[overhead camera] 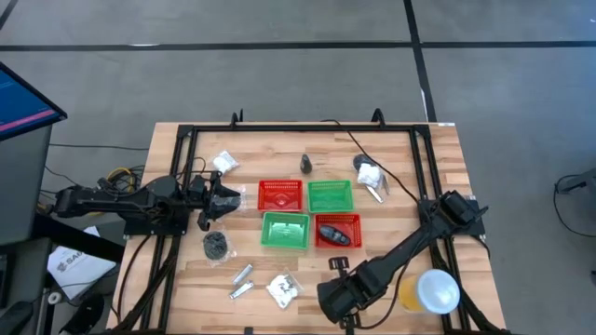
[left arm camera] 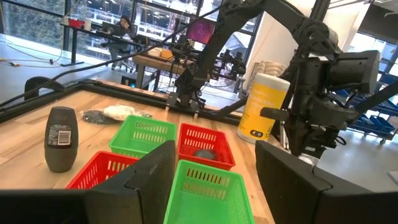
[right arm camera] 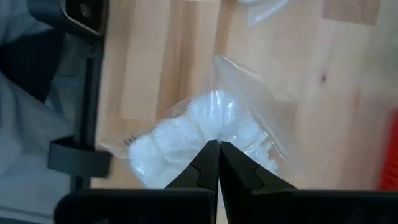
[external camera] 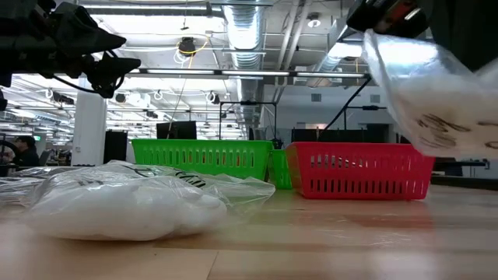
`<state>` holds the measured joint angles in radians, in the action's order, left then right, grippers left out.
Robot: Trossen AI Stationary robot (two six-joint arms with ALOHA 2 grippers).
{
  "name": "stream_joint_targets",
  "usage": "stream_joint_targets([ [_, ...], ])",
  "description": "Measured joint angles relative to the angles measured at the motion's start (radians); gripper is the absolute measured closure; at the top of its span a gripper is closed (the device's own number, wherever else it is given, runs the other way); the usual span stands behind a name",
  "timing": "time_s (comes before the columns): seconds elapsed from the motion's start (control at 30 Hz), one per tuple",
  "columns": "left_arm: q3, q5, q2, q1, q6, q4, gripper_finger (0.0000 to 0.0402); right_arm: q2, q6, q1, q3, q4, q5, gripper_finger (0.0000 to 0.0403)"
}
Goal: Pick & Place Travel size toiletries
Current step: Put the white cotton pack into the right green basket
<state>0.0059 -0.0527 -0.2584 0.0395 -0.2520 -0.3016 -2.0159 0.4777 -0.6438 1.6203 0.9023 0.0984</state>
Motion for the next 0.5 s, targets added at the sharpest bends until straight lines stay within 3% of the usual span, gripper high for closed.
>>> stream_joint_targets([
  [0.5, 0.0, 0.0, 0.0, 0.0, 0.0, 0.0, 0.0188, 0.007, -0.117, 0.111, 0.125, 0.264, 0.015, 0.0403],
])
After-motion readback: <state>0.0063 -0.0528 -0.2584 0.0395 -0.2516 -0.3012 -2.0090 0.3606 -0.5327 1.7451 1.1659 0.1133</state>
